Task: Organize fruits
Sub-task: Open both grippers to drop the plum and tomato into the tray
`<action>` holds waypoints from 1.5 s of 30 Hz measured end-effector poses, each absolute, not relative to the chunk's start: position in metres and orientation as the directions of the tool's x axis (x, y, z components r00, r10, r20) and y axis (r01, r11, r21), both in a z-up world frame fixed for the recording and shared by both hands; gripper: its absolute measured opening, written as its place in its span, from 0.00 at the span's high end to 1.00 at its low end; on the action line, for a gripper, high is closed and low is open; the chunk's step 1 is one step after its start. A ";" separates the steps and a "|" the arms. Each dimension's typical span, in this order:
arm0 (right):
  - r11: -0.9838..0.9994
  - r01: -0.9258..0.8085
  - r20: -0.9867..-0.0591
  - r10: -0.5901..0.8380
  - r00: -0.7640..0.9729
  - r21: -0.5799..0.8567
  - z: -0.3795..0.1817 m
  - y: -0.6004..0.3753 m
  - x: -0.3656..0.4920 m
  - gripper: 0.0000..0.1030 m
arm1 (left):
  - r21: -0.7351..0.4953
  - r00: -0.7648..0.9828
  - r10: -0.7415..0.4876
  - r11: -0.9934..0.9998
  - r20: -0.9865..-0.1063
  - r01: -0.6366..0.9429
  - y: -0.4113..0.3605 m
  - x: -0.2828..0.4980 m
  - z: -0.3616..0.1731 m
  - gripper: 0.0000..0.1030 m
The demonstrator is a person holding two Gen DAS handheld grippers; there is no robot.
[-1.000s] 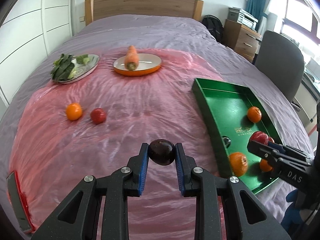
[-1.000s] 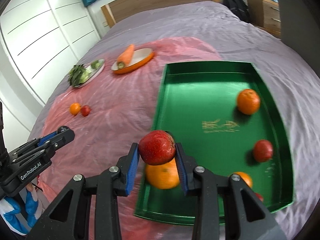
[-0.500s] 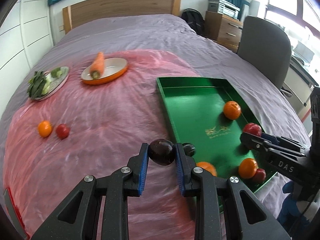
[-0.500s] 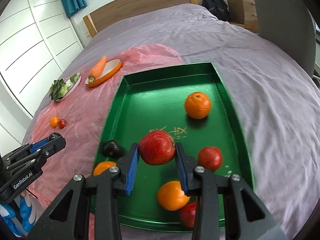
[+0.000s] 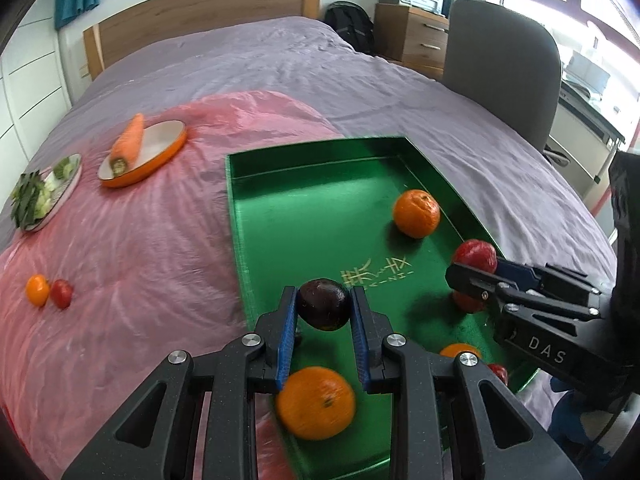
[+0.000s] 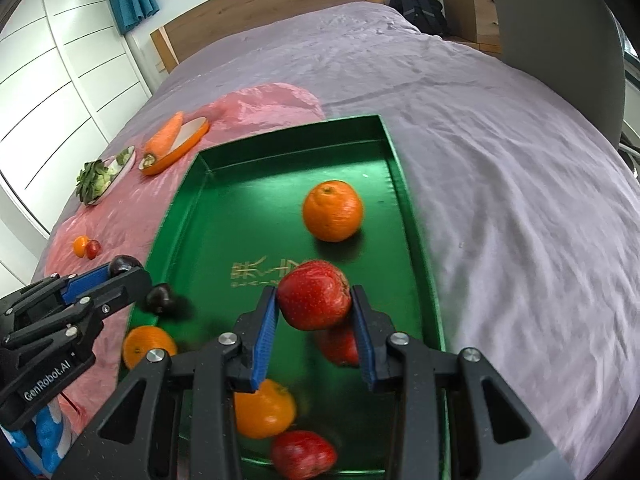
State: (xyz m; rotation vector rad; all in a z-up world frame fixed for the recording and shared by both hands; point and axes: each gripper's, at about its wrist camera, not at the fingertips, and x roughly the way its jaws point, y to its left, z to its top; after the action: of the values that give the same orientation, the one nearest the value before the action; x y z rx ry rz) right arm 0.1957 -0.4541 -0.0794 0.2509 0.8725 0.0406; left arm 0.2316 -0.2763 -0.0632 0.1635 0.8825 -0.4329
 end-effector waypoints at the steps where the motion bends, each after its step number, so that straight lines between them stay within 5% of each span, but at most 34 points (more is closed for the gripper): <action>1: 0.970 0.066 -0.752 0.137 0.645 0.233 -0.079 -0.455 0.196 0.39 | -0.036 0.551 -0.298 0.900 -0.779 0.435 -0.280 0.232 -0.066 0.79; 32: 0.988 0.022 -0.791 0.111 0.602 0.155 -0.102 -0.448 0.221 0.38 | -0.025 0.480 -0.273 0.887 -0.834 0.461 -0.309 0.243 -0.103 0.78; 40: 0.987 0.047 -0.798 0.094 0.595 0.152 -0.100 -0.453 0.218 0.13 | -0.014 0.486 -0.264 0.888 -0.833 0.459 -0.308 0.241 -0.100 0.73; 45: 0.985 0.066 -0.797 0.088 0.597 0.158 -0.096 -0.457 0.214 0.06 | -0.023 0.492 -0.272 0.891 -0.827 0.454 -0.303 0.237 -0.093 0.64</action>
State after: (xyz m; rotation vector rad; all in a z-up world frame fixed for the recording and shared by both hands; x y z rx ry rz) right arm 0.2135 -0.4567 -0.0957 0.1780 0.9317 0.0125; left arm 0.2374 -0.3034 -0.0930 0.2089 0.9600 -0.4448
